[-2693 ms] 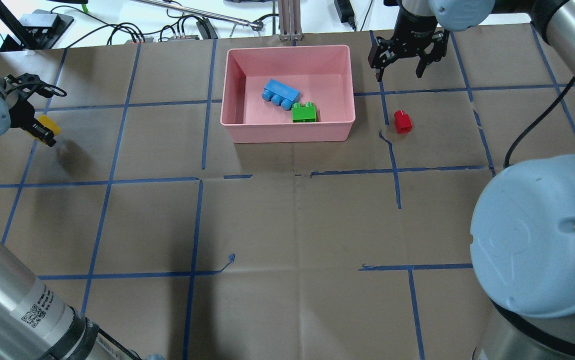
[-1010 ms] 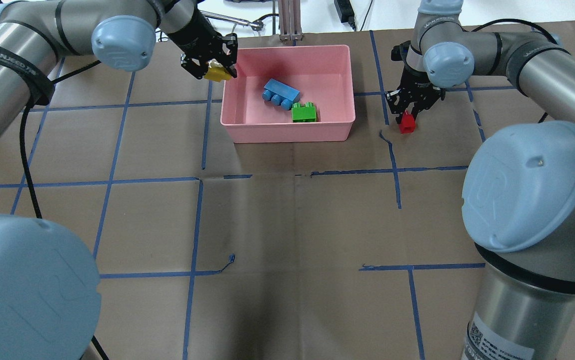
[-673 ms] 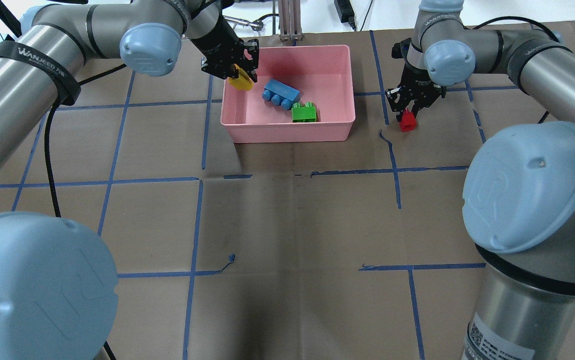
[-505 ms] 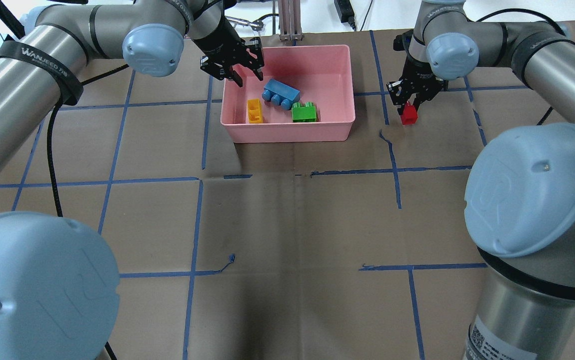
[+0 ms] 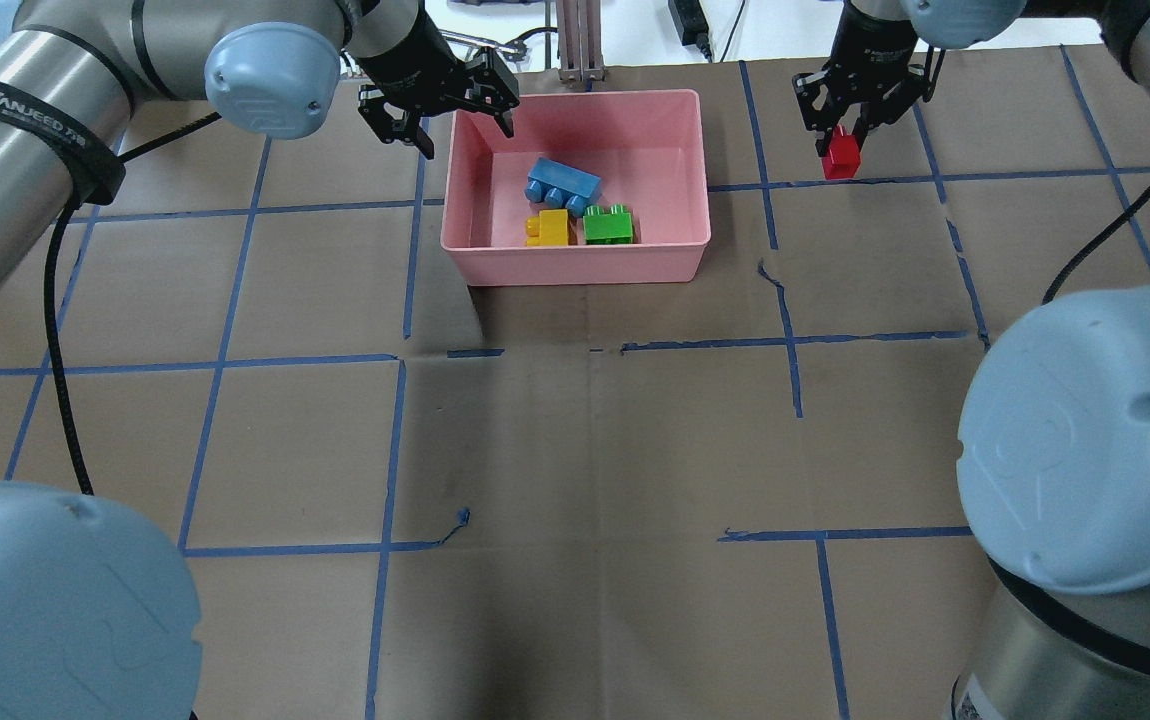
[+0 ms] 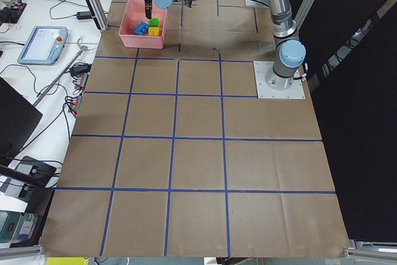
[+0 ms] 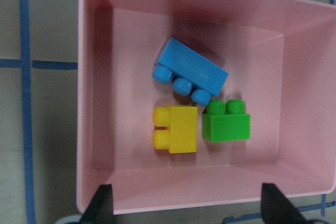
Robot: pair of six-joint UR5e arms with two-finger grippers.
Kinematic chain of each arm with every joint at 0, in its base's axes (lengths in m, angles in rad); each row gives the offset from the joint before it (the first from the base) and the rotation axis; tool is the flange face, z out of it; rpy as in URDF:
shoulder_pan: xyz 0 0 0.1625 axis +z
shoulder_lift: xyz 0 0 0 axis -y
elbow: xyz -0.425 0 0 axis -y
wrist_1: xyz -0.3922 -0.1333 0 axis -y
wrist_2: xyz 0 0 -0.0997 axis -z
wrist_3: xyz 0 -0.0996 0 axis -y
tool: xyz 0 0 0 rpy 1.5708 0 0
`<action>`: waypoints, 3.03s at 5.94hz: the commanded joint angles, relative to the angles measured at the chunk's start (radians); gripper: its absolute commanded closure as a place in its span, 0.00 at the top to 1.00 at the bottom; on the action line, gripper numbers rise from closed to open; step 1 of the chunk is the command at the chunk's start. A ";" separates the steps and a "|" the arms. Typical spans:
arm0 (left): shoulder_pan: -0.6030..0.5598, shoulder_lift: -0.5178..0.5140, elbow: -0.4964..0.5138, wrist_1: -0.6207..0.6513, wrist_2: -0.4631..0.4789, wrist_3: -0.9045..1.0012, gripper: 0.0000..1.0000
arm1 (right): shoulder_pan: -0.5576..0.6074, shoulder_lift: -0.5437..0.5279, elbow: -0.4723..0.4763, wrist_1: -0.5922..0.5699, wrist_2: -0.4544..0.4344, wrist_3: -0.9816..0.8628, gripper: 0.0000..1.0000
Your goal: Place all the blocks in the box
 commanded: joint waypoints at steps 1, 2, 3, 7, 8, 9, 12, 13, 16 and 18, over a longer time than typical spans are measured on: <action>0.011 0.111 -0.007 -0.157 0.105 0.007 0.99 | 0.108 -0.009 -0.058 0.030 0.040 0.201 0.25; 0.014 0.169 -0.009 -0.234 0.165 0.009 0.99 | 0.166 0.004 -0.059 0.019 0.104 0.316 0.25; 0.018 0.207 -0.010 -0.264 0.169 0.010 0.99 | 0.212 0.039 -0.060 -0.002 0.110 0.393 0.25; 0.104 0.388 -0.073 -0.439 0.189 0.171 0.99 | 0.253 0.108 -0.055 -0.119 0.095 0.442 0.99; 0.110 0.430 -0.123 -0.433 0.185 0.173 0.99 | 0.236 0.096 -0.058 -0.105 0.090 0.423 0.99; 0.109 0.420 -0.122 -0.431 0.188 0.156 0.99 | 0.213 0.087 -0.058 -0.105 0.087 0.362 0.99; 0.111 0.447 -0.138 -0.431 0.196 0.161 0.99 | 0.094 -0.071 -0.027 0.096 0.052 0.140 0.99; 0.109 0.452 -0.141 -0.431 0.201 0.161 0.99 | 0.072 -0.156 0.038 0.120 0.028 0.094 0.99; 0.117 0.443 -0.132 -0.430 0.198 0.165 0.99 | 0.078 -0.442 0.256 0.201 -0.019 0.115 0.99; 0.118 0.436 -0.113 -0.443 0.218 0.168 0.99 | 0.079 -0.499 0.316 0.191 -0.017 0.138 0.99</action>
